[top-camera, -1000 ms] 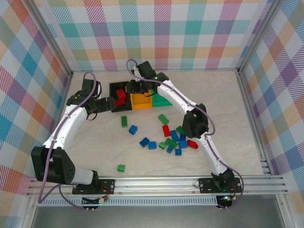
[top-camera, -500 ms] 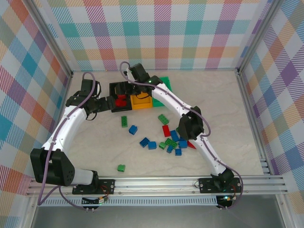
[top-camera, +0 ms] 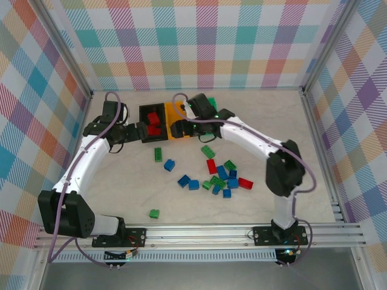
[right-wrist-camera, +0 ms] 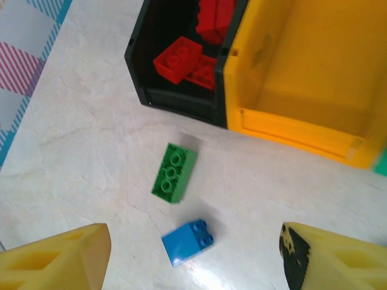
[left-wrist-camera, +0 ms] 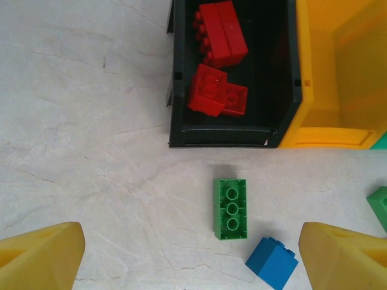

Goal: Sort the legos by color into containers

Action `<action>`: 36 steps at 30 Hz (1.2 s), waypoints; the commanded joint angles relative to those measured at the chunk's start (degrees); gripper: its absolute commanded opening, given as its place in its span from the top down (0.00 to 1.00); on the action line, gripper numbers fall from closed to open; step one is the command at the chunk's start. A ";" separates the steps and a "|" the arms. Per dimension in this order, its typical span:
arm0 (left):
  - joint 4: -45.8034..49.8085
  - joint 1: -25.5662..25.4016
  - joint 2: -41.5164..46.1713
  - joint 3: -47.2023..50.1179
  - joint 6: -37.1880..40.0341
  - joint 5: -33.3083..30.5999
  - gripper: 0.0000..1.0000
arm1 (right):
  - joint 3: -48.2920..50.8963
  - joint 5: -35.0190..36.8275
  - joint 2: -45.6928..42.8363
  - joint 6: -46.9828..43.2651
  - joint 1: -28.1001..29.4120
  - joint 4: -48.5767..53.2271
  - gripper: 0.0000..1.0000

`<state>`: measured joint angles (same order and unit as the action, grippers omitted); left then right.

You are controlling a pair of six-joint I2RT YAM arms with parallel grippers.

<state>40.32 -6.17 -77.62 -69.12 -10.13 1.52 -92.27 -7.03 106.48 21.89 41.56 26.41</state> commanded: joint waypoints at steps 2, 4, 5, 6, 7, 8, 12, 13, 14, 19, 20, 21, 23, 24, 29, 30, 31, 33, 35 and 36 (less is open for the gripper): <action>-1.29 0.73 0.21 0.64 0.99 6.23 0.09 | 13.09 7.01 -8.42 -2.35 -1.07 -7.80 0.26; -2.35 0.60 -0.46 0.89 0.91 9.98 0.09 | 18.88 9.50 -11.37 -2.27 -1.63 -9.98 0.26; -2.99 0.51 -0.84 1.08 0.96 11.64 0.09 | 22.17 10.78 -12.83 -1.85 -1.95 -11.21 0.26; -3.32 0.40 -1.15 1.16 0.91 12.74 0.10 | 24.76 11.14 -13.80 -1.75 -2.16 -12.54 0.26; -3.48 0.15 -1.37 1.18 0.98 13.26 0.10 | 27.15 11.32 -14.71 -1.68 -2.40 -13.76 0.26; -3.55 0.03 -1.60 1.22 1.06 13.52 0.10 | 29.41 11.69 -15.48 -1.82 -2.50 -14.60 0.26; -4.31 -0.36 -1.08 1.74 1.65 13.97 0.10 | 34.42 13.77 -17.90 -2.13 -2.53 -16.69 0.27; -4.99 -0.38 -0.59 2.17 1.66 14.67 0.10 | 36.20 13.72 -18.58 -1.62 -2.54 -18.39 0.27; -5.59 -0.54 -0.04 2.56 1.78 14.99 0.10 | 37.77 13.45 -19.08 -1.22 -2.54 -20.17 0.27; -5.45 -1.92 1.53 2.94 3.43 13.25 0.10 | 41.32 13.60 -21.14 0.97 -2.49 -24.22 0.27; -5.43 -2.15 1.64 2.86 3.85 13.32 0.10 | 42.18 13.21 -21.77 1.01 -2.54 -25.24 0.27; -5.42 -2.40 1.90 2.81 4.18 13.40 0.10 | 43.21 12.60 -22.58 1.05 -2.54 -26.58 0.27; -5.86 -2.92 2.16 3.36 4.59 13.32 0.10 | 45.04 12.30 -24.24 1.06 -2.54 -28.55 0.27; -5.92 -3.11 2.10 3.46 4.59 13.36 0.10 | 45.37 12.68 -24.93 1.09 -2.54 -28.60 0.27; -5.81 -4.55 -1.44 2.36 4.12 17.21 0.07 | 46.06 17.61 -27.87 0.70 -2.71 -26.29 0.26; -5.09 -4.76 -2.71 1.36 3.52 17.95 0.07 | 46.28 17.91 -28.18 0.57 -2.80 -26.46 0.26; -4.77 -4.89 -3.87 0.48 2.27 18.95 0.08 | 46.54 18.22 -28.39 0.30 -2.93 -26.62 0.26; -6.93 -5.41 -4.52 0.66 -0.84 21.34 0.08 | 46.50 19.33 -28.34 -0.26 -3.15 -26.44 0.26; -11.35 -6.27 -4.26 2.53 -4.73 23.26 0.08 | 46.34 20.16 -28.25 -0.53 -3.58 -25.94 0.26; -14.08 -6.92 -4.03 3.96 -6.96 23.69 0.08 | 46.22 20.35 -28.25 -0.72 -3.89 -25.69 0.26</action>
<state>32.62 -11.70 -82.41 -66.85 -10.83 20.53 -46.59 11.00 79.09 21.82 38.33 1.19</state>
